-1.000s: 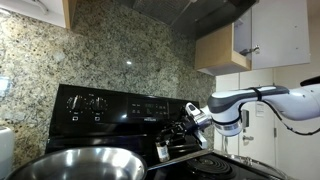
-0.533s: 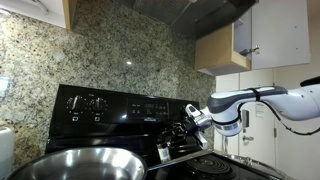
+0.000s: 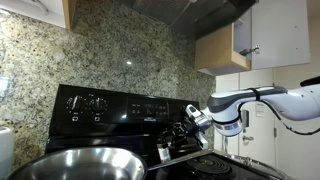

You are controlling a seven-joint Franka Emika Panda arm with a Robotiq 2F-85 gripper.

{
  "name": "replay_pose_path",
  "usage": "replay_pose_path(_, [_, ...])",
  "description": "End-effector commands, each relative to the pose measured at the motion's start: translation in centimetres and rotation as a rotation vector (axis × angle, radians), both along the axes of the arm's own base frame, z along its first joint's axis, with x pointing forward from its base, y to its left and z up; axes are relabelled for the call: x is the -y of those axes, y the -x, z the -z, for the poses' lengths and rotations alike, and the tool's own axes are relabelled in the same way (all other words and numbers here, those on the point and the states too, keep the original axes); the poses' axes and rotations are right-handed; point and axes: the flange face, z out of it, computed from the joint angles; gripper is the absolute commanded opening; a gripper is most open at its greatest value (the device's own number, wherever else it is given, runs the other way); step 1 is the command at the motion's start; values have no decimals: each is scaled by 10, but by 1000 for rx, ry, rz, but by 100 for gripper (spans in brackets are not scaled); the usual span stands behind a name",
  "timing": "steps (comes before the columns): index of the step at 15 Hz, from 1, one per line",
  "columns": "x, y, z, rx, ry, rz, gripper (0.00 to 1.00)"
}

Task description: Take the object from the top unit and put it on the stove

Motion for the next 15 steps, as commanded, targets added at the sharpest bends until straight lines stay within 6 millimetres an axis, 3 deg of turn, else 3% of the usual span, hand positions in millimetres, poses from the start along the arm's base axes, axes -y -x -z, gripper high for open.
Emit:
replay_pose_path(1, [-5,2,-1,5,-30,-12,96])
replay_pose_path(2, [-6,4,0,7,-28,-19,100])
replay_pose_path(9, [-16,14,7,31,35,-18,100])
replay_pose_path(15, [5,75,18,179,221,111,100])
